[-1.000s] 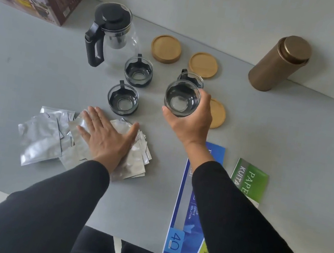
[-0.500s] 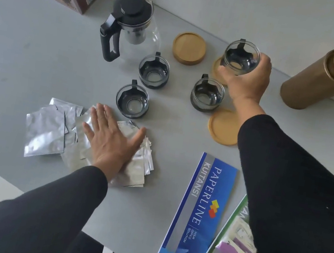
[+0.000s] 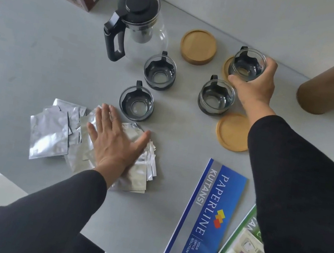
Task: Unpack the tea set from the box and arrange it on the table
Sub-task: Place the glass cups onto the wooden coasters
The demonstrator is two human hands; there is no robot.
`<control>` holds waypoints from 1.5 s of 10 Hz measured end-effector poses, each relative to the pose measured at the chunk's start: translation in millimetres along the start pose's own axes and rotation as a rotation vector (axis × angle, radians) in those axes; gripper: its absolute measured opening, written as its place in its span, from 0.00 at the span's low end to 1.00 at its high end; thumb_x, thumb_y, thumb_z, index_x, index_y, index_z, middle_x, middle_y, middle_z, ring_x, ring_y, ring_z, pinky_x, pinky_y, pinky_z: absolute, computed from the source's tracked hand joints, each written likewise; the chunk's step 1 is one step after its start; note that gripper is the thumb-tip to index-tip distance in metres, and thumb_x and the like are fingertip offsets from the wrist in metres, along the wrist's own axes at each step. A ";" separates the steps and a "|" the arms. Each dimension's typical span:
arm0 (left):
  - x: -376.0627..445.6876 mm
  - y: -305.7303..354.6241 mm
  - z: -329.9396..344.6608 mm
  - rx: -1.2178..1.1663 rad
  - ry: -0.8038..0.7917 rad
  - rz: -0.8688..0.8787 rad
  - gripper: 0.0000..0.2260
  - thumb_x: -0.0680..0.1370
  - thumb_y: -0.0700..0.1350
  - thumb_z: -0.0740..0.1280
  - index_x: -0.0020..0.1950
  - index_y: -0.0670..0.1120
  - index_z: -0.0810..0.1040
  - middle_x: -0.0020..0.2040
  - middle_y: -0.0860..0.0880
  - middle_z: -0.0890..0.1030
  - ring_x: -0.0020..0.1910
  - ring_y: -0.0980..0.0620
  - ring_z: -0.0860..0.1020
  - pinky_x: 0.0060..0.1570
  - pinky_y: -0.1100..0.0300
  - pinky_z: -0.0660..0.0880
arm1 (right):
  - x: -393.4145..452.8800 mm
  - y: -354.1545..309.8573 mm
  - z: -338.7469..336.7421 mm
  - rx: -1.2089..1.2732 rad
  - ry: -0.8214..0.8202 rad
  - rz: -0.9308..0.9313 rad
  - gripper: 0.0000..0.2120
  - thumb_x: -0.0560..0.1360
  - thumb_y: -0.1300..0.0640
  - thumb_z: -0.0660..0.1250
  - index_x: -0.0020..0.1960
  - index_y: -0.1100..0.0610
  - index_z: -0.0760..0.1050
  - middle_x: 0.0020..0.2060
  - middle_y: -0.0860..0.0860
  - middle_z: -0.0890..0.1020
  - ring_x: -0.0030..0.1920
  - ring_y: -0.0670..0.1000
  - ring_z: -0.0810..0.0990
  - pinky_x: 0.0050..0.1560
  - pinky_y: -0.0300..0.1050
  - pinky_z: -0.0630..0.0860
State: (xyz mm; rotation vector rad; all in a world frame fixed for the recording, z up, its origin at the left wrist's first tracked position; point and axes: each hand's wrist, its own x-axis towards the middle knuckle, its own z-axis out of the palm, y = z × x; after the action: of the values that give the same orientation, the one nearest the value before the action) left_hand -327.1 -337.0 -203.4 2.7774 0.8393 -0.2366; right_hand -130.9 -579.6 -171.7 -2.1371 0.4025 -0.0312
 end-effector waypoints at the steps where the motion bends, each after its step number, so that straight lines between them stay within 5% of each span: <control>1: -0.4 -0.1 -1.0 -0.003 0.002 -0.002 0.50 0.70 0.72 0.57 0.79 0.42 0.45 0.79 0.46 0.45 0.78 0.49 0.40 0.76 0.47 0.40 | -0.2 0.9 -1.8 -0.005 -0.023 0.004 0.40 0.63 0.51 0.75 0.70 0.50 0.60 0.65 0.49 0.71 0.64 0.50 0.71 0.65 0.42 0.69; 3: 0.1 0.2 -2.0 -0.002 0.002 -0.002 0.50 0.70 0.72 0.57 0.79 0.42 0.44 0.79 0.46 0.44 0.78 0.49 0.40 0.75 0.47 0.39 | 0.3 0.2 -4.0 0.012 -0.059 0.023 0.40 0.64 0.52 0.75 0.70 0.49 0.58 0.65 0.49 0.70 0.64 0.50 0.70 0.60 0.39 0.67; 6: -0.5 0.1 -1.4 -0.006 0.004 0.000 0.50 0.70 0.72 0.57 0.79 0.42 0.45 0.79 0.46 0.45 0.78 0.49 0.40 0.75 0.47 0.39 | -10.8 3.0 -11.9 0.014 -0.070 0.060 0.44 0.68 0.56 0.72 0.76 0.48 0.50 0.73 0.49 0.62 0.72 0.50 0.62 0.67 0.39 0.62; 8: -2.1 -0.3 -0.6 -0.013 0.001 0.013 0.50 0.69 0.73 0.55 0.78 0.42 0.44 0.79 0.45 0.45 0.78 0.48 0.41 0.75 0.45 0.40 | -53.2 18.5 -26.7 0.005 0.022 0.132 0.38 0.69 0.54 0.66 0.76 0.53 0.53 0.73 0.52 0.62 0.72 0.52 0.63 0.71 0.51 0.63; 10: -4.6 -2.2 -1.7 -0.038 0.000 0.035 0.50 0.70 0.73 0.54 0.78 0.41 0.44 0.79 0.45 0.45 0.78 0.48 0.41 0.75 0.45 0.40 | -96.2 28.5 -33.0 -0.156 -0.019 0.100 0.37 0.70 0.53 0.69 0.75 0.53 0.56 0.72 0.53 0.63 0.72 0.53 0.60 0.71 0.50 0.61; 15: -6.3 -4.1 3.8 -0.061 0.025 0.050 0.50 0.70 0.73 0.55 0.78 0.41 0.45 0.79 0.44 0.46 0.78 0.48 0.41 0.75 0.46 0.41 | -100.8 10.0 13.9 -0.378 0.049 -0.021 0.42 0.58 0.36 0.75 0.66 0.53 0.65 0.67 0.49 0.70 0.75 0.53 0.54 0.70 0.64 0.51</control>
State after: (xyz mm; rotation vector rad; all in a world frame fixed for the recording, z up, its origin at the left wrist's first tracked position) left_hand -334.9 -338.0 -206.4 2.7453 0.7694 -0.1644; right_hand -226.6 -543.6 -174.6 -2.5169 0.4422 -0.0212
